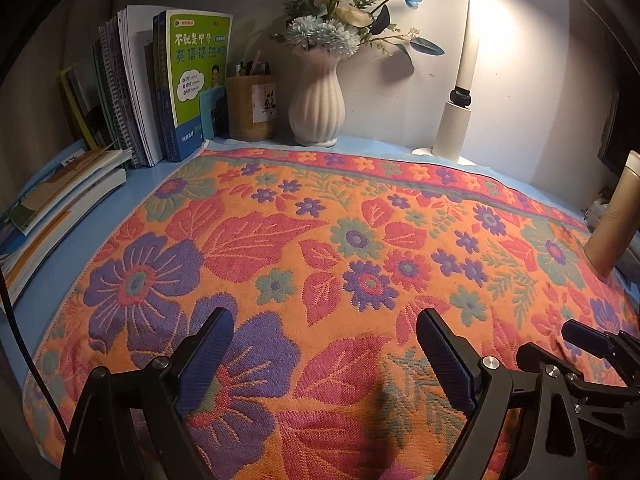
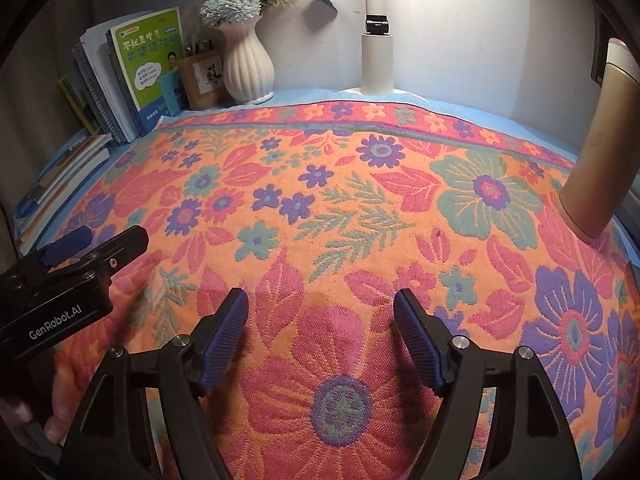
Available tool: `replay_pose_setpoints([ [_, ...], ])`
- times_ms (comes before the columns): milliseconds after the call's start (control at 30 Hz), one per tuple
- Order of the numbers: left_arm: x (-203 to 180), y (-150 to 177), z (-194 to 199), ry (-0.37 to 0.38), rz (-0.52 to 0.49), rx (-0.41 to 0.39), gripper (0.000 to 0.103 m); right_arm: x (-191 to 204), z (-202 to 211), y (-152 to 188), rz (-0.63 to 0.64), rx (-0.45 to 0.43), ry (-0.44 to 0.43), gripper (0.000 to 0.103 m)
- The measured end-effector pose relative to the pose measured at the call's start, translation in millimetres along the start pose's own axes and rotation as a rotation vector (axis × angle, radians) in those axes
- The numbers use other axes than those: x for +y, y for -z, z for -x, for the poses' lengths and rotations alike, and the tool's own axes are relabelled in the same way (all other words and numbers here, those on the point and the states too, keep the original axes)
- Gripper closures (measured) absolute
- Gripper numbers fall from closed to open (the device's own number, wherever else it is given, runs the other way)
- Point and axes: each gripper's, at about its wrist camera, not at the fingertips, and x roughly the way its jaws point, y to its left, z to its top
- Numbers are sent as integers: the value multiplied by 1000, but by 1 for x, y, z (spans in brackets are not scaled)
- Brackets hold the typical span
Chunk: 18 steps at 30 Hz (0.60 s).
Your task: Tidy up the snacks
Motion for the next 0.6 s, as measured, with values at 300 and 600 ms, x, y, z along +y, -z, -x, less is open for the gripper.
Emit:
replay_pose_setpoints([
  [300,4,0,-11,2,26,59,12,-2,-2,0,-14,11,5,28],
  [600,13,0,-15,18,84,90,12,-4,-4,-1,-15,21,4,27],
])
